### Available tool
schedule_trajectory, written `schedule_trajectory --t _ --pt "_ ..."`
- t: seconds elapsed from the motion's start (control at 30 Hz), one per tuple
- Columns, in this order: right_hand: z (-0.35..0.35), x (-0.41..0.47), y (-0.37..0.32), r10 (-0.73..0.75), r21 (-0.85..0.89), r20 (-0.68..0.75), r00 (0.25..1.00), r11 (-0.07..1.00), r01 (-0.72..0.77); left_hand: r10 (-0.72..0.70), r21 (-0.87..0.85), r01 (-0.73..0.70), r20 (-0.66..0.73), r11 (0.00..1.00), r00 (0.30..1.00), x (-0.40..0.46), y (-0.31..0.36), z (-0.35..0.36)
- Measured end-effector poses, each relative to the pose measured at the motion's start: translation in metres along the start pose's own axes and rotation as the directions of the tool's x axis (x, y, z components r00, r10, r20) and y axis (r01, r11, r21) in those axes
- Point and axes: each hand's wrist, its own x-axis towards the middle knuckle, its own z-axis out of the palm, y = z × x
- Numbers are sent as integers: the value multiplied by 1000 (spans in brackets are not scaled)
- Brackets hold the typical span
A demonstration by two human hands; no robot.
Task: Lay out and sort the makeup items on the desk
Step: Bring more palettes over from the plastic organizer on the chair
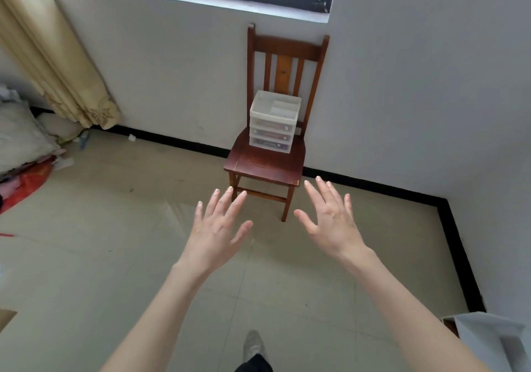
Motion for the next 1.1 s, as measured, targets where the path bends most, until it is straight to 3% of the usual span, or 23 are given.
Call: schedule_trajectory --t 0.13,0.4,0.6,0.9,1.1 --pt "3 68 -6 17 11 -2 1000 1000 -17 28 -5 -28 38 1000 999 65 -14 -3" --pt "24 194 12 66 -16 82 994 998 -65 -37 -41 45 176 998 984 172 -60 24" --pt "44 319 38 83 6 118 990 996 -84 -59 -33 68 226 997 972 304 -86 35" --pt "60 505 79 144 -20 187 972 990 -143 -39 -222 119 334 968 942 510 -95 58" --pt "120 610 112 110 -126 227 968 989 -83 -71 -393 308 514 866 855 574 -126 135"
